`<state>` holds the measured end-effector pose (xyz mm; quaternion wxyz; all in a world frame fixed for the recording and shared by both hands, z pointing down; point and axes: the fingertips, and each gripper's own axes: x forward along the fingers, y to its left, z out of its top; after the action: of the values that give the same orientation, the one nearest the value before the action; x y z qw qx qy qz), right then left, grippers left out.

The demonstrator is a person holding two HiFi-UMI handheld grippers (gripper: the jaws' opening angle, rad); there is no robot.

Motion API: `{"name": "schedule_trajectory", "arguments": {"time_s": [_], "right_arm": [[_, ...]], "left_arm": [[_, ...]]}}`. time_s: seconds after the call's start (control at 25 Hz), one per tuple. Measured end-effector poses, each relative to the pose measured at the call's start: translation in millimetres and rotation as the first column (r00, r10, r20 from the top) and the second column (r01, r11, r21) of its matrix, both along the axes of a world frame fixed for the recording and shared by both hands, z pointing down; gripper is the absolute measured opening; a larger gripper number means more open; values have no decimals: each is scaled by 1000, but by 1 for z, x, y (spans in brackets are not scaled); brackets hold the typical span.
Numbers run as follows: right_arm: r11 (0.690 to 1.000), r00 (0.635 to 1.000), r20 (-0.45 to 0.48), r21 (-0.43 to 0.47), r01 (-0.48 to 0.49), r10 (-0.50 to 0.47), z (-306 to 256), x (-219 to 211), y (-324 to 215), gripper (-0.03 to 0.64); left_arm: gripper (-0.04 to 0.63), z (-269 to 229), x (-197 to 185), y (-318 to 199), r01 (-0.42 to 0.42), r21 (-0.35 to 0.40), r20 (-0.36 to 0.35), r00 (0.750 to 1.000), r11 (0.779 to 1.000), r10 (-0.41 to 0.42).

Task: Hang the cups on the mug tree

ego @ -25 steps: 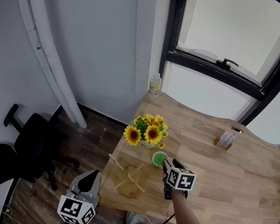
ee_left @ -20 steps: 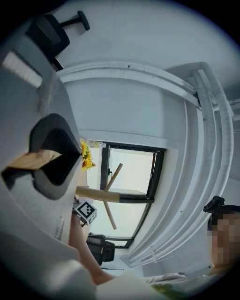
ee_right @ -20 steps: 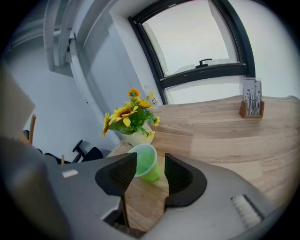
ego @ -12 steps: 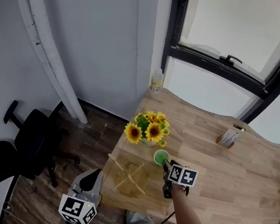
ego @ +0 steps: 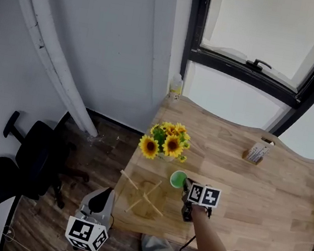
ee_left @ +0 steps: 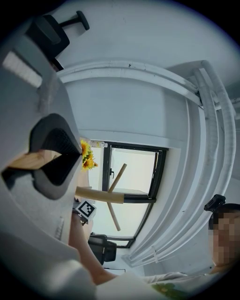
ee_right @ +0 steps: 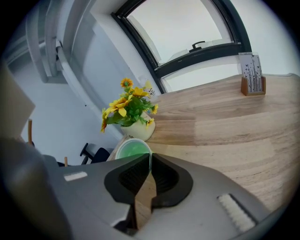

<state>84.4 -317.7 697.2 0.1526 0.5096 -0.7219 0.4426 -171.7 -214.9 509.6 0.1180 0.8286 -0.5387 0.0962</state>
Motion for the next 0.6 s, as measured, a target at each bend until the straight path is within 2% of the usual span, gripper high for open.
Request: {"name": "schedule_trajectory", "arguments": {"time_s": [0.6], "right_arm": [[998, 1000, -22, 68, 13, -12, -22, 2, 2, 18]], "left_arm": [[5, -8, 0, 3, -5, 24, -1, 1000, 1000, 5]]}}
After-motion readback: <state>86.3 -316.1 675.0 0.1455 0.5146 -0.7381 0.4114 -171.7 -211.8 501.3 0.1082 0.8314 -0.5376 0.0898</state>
